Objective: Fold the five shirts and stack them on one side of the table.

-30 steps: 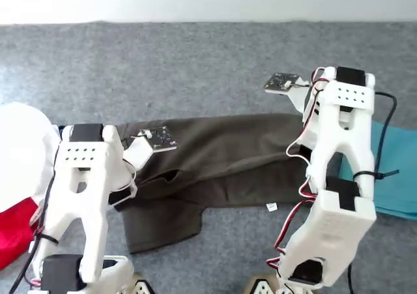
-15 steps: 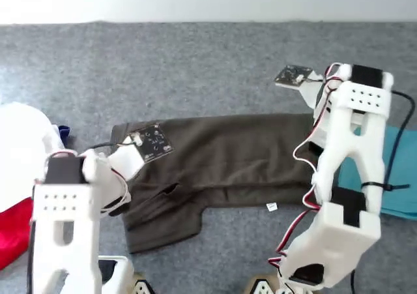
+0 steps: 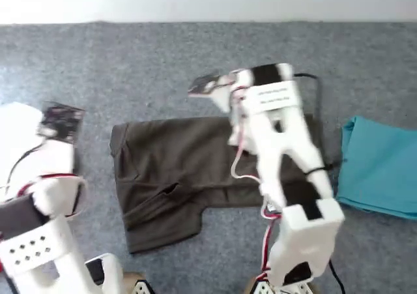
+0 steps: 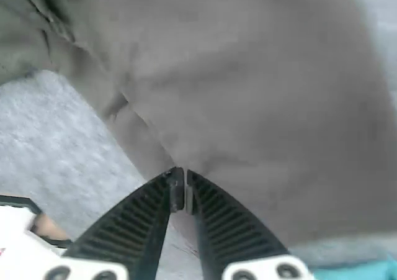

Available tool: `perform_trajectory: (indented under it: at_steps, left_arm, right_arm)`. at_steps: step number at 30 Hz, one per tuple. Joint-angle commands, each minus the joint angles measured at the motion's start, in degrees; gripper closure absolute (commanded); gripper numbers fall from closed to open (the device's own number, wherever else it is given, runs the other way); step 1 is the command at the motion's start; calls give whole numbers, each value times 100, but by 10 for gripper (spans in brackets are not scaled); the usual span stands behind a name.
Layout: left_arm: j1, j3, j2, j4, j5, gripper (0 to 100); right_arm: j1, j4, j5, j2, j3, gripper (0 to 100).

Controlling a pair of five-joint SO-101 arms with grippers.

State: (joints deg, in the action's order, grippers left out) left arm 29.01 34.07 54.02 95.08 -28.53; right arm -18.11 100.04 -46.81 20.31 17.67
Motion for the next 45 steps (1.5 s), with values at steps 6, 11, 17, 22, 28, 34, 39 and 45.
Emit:
perform_trajectory:
  at_steps: [6,11,17,22,28,34,39,45]
  left_arm:
    - [510,374,123,-105,105,984]
    - [-105,936,114,-167,-26,916]
    - [-176,927,114,-308,-9,878]
    - [-185,1015,114,-378,466,878]
    - [-185,1051,114,-563,818,878]
    - [-185,1174,114,-554,818,878]
    - [-185,1200,105,-563,818,878]
    - [-185,1235,105,-563,818,900]
  right_arm:
    - [48,295,413,382,158,890]
    - [57,295,413,101,141,814]
    - [927,286,765,92,53,815]
    - [1552,303,1292,22,35,813]
    - [1692,286,457,-127,-738,812]
    - [1771,268,-97,-136,-1081,812]
    - [1921,189,-765,-136,-1090,813]
    - [2334,215,-1486,-391,-1099,813]
